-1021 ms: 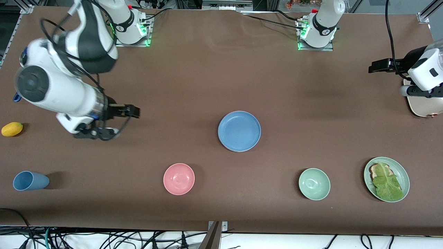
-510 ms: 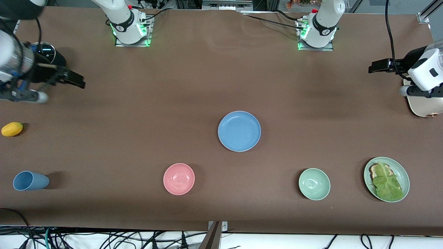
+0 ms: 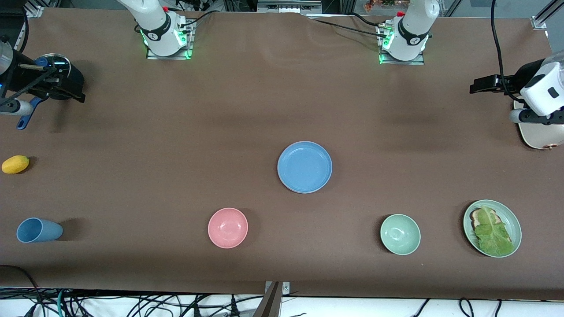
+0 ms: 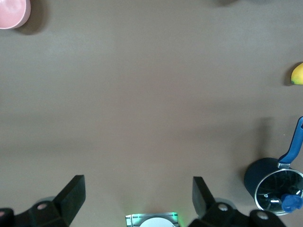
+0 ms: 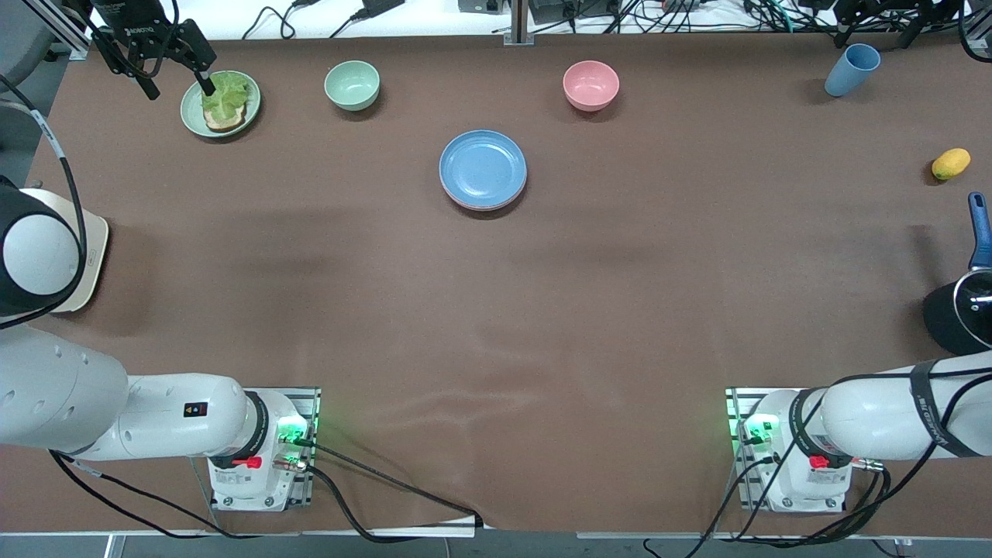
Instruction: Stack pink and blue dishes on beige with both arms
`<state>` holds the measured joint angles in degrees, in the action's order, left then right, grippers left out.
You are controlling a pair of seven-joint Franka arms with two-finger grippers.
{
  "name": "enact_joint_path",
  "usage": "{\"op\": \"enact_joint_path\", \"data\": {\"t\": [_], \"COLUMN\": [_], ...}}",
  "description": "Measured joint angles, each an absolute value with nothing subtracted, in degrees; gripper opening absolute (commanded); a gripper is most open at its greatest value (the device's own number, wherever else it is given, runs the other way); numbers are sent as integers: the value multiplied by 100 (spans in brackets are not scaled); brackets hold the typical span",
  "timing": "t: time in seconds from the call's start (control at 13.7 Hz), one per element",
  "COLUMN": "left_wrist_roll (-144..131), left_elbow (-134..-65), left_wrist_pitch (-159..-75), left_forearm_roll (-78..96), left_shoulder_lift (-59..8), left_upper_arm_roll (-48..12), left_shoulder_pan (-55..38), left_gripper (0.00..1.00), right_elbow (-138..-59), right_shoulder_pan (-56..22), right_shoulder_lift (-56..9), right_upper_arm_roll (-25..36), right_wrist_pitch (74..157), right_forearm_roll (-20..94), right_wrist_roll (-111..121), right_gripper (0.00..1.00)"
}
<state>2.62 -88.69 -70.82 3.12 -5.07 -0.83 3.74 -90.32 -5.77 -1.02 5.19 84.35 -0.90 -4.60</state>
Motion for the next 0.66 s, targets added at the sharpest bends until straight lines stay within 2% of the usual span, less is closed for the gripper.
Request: {"op": "enact_joint_path", "data": {"t": [0.66], "left_wrist_roll": [262], "left_elbow": [-8813], "left_wrist_pitch": [-7110], "left_forearm_roll": [312], "left_shoulder_lift": [-552], "left_upper_arm_roll": [-66], "left_shoulder_pan": [388], "left_gripper": [100], "right_elbow": [-9120], "right_shoulder_pan": [-512], "right_shoulder_lift": [-102], "right_upper_arm_roll": [530], "right_wrist_pitch": [8574], "right_forearm_roll": [-65], "right_wrist_roll": [-402], "right_gripper": [100]}}
